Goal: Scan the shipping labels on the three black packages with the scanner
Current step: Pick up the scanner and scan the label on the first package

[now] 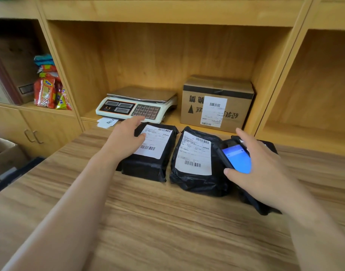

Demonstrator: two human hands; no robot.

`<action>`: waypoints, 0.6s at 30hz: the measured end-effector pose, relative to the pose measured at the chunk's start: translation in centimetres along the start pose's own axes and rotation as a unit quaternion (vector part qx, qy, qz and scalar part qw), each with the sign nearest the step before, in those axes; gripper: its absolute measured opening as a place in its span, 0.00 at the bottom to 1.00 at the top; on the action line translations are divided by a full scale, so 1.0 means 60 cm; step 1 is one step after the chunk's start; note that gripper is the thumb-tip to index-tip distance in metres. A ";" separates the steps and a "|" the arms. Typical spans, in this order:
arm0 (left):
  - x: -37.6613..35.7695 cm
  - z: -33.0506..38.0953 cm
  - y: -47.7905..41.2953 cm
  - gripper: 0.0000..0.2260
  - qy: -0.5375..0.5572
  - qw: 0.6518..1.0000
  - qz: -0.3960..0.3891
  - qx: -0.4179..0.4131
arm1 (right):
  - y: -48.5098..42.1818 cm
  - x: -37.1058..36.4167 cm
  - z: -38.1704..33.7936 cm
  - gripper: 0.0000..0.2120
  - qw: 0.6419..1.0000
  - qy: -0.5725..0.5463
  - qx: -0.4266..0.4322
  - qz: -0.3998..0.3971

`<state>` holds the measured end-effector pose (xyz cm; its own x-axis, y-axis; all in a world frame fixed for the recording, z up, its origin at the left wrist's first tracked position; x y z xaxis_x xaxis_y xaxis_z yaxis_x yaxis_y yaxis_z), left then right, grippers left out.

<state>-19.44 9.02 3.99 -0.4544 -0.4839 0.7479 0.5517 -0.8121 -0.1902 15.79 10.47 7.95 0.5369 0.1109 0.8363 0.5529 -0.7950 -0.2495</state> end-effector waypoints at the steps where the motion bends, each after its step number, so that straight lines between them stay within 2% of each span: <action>1: -0.001 -0.006 -0.006 0.27 0.000 1.000 0.005 0.021 | 0.000 0.001 0.001 0.47 1.000 -0.002 0.000 -0.003; 4: -0.003 -0.027 -0.012 0.34 0.000 0.996 0.012 0.088 | 0.002 0.008 0.000 0.47 1.000 -0.005 -0.001 -0.003; 9: -0.008 -0.046 -0.005 0.38 0.026 0.984 -0.045 0.171 | 0.002 0.008 -0.001 0.47 1.000 -0.006 0.002 0.005; 10: -0.010 -0.049 -0.003 0.37 0.029 0.981 -0.055 0.184 | 0.001 0.006 -0.001 0.47 1.000 -0.009 0.004 0.005; 13: -0.018 -0.056 0.001 0.26 0.072 0.971 -0.078 0.215 | -0.001 0.002 0.001 0.47 1.000 -0.013 0.006 0.001; 18: -0.023 -0.057 0.000 0.19 0.175 0.948 -0.115 0.239 | -0.006 0.002 0.003 0.47 1.000 -0.017 0.005 0.004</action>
<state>-21.20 8.57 0.76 -0.7596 -0.4573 0.4624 0.6251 -0.7096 0.3251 15.77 10.87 8.03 0.5629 0.1249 0.8170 0.5545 -0.7902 -0.2612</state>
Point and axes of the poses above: each hand's wrist, its own y-axis away from the middle knuckle, its own x-axis out of the back of the hand, z = x × y, the point moved 1 cm from there along -y, towards the middle knuckle, and after that the axes turned 12 degrees about x, right-handed, at the moved point
